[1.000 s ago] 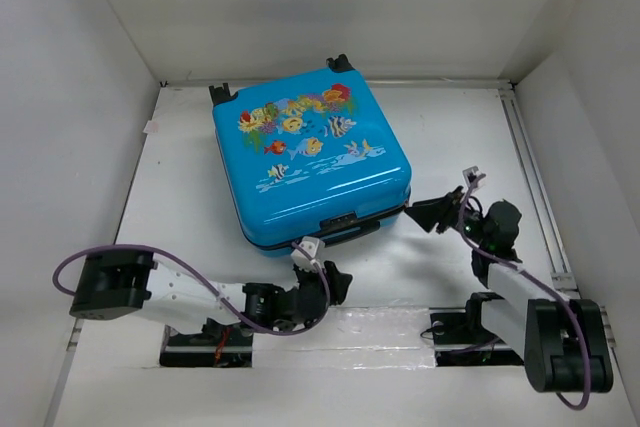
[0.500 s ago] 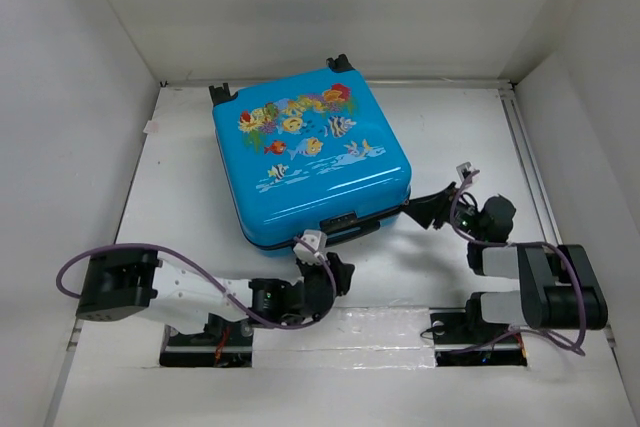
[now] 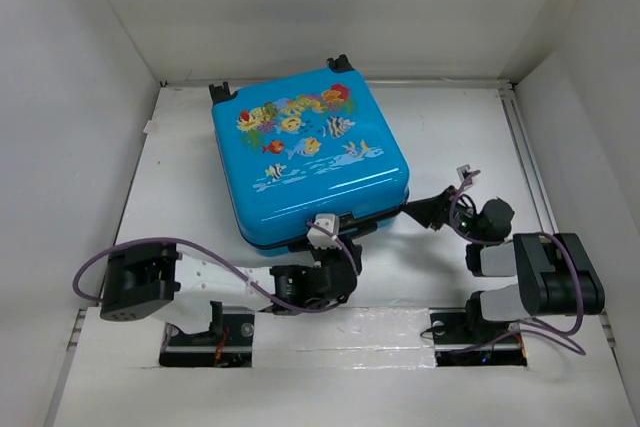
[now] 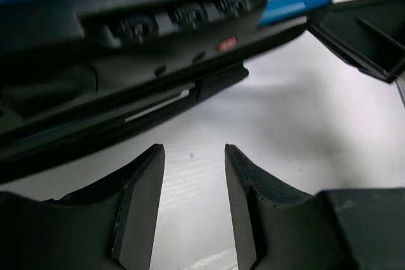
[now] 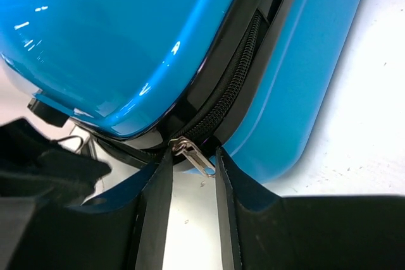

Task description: Pack the luggage

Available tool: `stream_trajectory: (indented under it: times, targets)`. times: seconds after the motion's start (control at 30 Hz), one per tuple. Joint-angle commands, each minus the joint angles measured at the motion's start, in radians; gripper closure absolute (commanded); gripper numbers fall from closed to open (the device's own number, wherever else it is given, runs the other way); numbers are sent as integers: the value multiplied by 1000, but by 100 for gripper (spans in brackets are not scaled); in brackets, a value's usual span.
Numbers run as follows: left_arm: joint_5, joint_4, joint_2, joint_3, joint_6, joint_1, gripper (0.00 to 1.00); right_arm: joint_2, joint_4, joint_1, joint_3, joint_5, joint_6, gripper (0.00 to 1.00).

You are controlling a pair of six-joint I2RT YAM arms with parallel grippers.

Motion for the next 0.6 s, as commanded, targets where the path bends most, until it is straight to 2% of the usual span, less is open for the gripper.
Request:
stream_trajectory:
  times: [0.0,0.07,0.17,0.2,0.23,0.33,0.43,0.57]
  targets:
    - [-16,-19,15,46,26,44,62,-52,89,43,-23,-66,-11,92]
    - [-16,7,15,46,48,53,62,-95,10,66,-23,-34,-37,98]
    - [-27,7,48,67,62,74,62,-222,-203,99,-23,29,-109,100]
    - [-12,17,57,79,71,88,62,-309,-267,108,-23,51,-129,100]
    - [-2,30,66,79,80,111,62,-357,-436,119,-11,78,-184,100]
    - [19,70,97,88,104,137,63,-551,-701,170,8,218,-259,100]
    - [19,79,120,88,104,147,63,-658,-781,214,18,308,-259,100]
    - [39,88,140,98,114,156,63,-649,-840,263,28,341,-281,100]
